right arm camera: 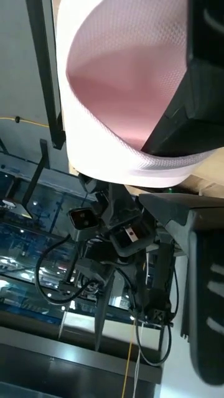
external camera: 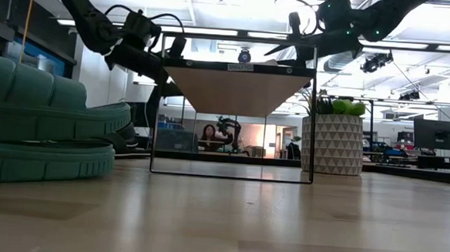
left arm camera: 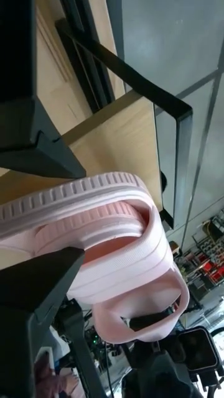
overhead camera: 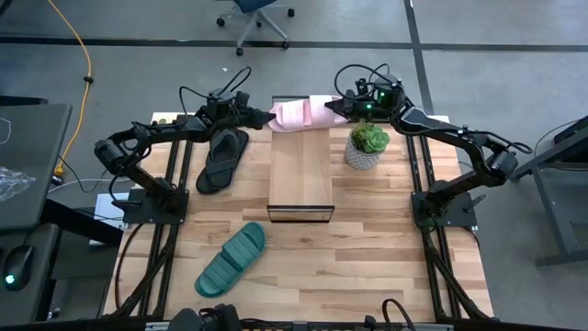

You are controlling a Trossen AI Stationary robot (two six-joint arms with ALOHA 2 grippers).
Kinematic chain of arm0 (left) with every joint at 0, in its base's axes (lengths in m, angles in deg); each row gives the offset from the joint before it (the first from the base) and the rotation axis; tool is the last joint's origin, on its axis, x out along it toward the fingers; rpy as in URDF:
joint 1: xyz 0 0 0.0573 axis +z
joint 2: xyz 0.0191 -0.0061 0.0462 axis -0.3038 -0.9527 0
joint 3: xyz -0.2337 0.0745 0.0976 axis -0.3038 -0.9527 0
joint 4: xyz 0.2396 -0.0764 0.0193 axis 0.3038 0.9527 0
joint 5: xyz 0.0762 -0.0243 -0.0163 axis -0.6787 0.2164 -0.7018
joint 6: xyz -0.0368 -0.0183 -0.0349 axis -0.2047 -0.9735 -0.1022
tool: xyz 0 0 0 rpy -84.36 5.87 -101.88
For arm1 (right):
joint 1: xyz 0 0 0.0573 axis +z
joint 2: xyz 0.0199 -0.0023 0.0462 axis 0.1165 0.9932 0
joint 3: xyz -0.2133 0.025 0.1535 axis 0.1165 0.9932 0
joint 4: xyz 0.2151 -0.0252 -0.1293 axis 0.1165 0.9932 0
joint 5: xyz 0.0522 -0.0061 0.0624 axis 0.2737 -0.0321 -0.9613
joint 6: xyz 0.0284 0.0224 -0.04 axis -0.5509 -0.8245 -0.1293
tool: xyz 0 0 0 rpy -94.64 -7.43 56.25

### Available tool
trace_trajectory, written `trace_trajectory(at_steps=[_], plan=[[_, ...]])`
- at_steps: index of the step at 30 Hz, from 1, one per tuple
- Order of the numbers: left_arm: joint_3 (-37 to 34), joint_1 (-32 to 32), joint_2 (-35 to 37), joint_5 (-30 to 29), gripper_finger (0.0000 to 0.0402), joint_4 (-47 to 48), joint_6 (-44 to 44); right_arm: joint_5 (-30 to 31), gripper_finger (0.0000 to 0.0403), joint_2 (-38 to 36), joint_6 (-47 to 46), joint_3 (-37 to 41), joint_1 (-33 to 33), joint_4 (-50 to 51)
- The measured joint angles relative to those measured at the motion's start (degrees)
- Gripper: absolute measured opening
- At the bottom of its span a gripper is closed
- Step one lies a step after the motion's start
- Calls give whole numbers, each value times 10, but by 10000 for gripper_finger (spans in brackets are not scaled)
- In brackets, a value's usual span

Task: Pick and place slippers onto the shelf
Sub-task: Put the pink pair of slippers on the shelf

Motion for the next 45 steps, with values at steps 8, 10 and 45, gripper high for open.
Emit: trace_trajectory(at_steps=[8,10,45], plan=[[0,0,0,4,98,5,0,0,81,0,1,0,0,0],[0,0,-1,1,68,10,0,-2,81,0,1,0,0,-1],[0,-3,0,-18,8,23,7,-12,81,0,-1,0,-14,18]])
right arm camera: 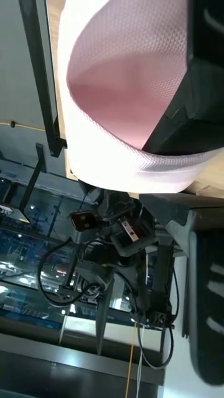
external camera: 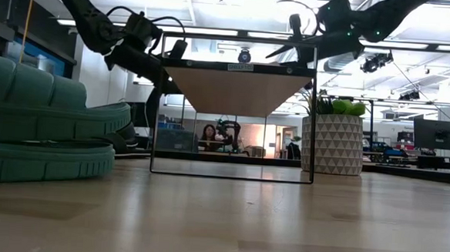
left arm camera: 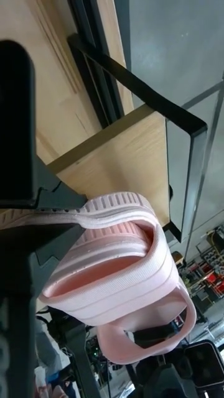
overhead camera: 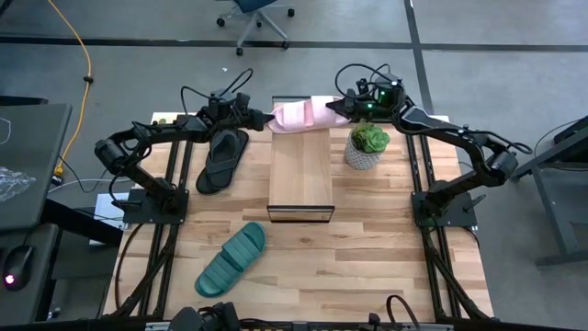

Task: Pick and place slippers onto the shelf
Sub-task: Put the pink pair of slippers on the shelf

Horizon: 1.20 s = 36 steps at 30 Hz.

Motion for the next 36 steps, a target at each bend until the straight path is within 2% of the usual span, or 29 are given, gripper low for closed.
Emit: trace_trajectory(at_steps=[8,36], plan=[[1,-1,0,-2,7,-1,0,-17,81,-15,0,0,-17,18],[1,1,1,-8,4,0,2,-15,74,-19,17,0,-18,40]])
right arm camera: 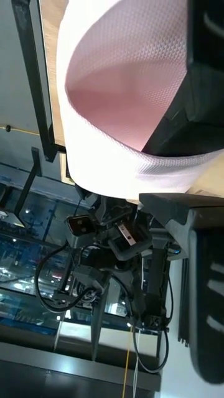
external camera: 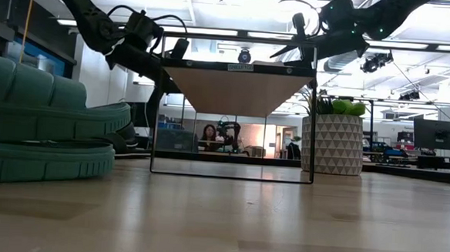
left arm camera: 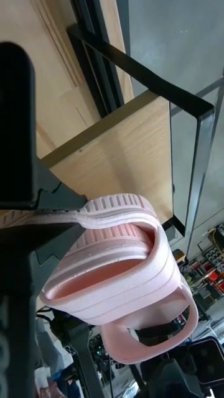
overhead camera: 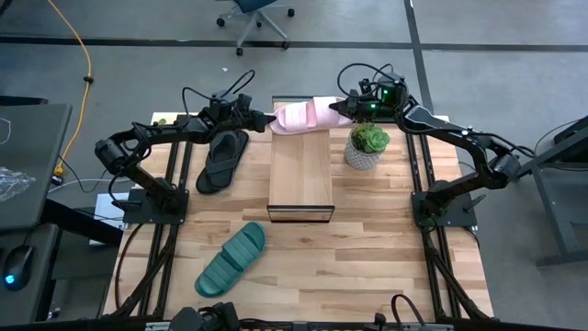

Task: Pick and place slippers onto the shelf
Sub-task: Put the pink pair of slippers on the shelf

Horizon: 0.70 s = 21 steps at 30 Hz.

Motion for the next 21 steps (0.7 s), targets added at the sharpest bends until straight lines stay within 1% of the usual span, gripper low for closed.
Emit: trace_trajectory(at_steps=[6,21], plan=[[0,0,0,0,4,0,0,3,73,0,14,0,0,29],[0,0,0,0,4,4,0,10,73,0,24,0,0,33]])
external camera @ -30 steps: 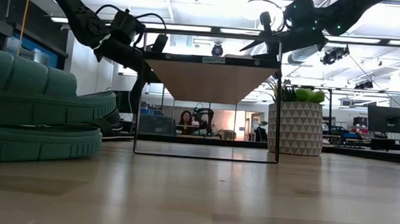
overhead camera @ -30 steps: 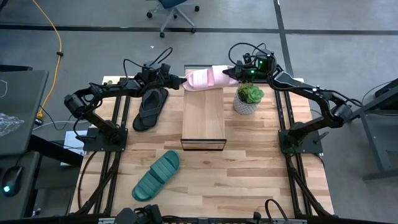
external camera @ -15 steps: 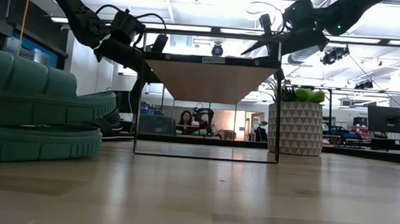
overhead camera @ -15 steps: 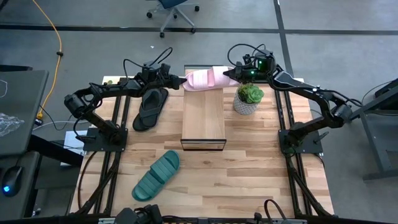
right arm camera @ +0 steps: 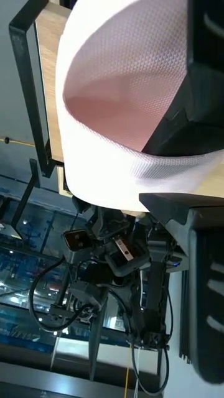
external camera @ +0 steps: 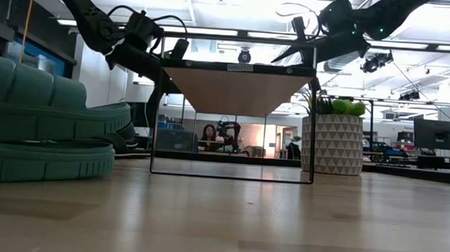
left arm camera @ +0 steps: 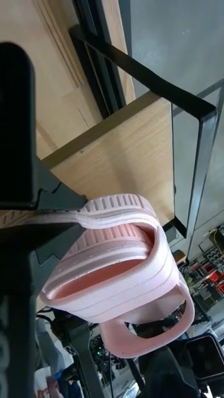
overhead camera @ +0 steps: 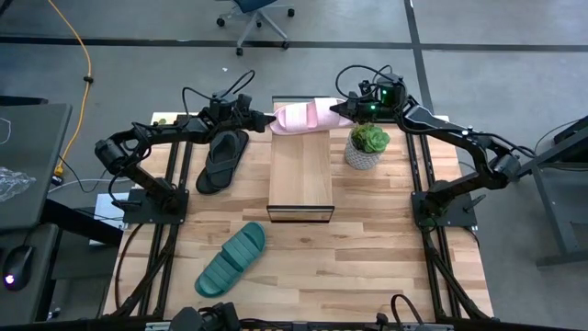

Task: Pick and place slippers onto the shelf
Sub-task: Put the pink pair of slippers on the shelf

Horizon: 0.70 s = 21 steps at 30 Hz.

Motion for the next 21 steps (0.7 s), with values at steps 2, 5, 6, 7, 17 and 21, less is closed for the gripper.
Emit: trace_trajectory(at_steps=[2,5,6,7,17,21], plan=[[0,0,0,0,4,1,0,0,73,0,2,0,0,0],[0,0,0,0,4,5,4,10,73,0,33,-25,0,57],[0,0,0,0,4,9,7,18,73,0,54,-42,0,90],[0,0,0,0,4,14,7,22,73,0,74,-58,0,120],[-1,0,0,2,4,9,9,53,73,-1,161,-154,-20,272],[-1,0,0,1,4,9,9,67,73,-1,193,-187,-18,313]])
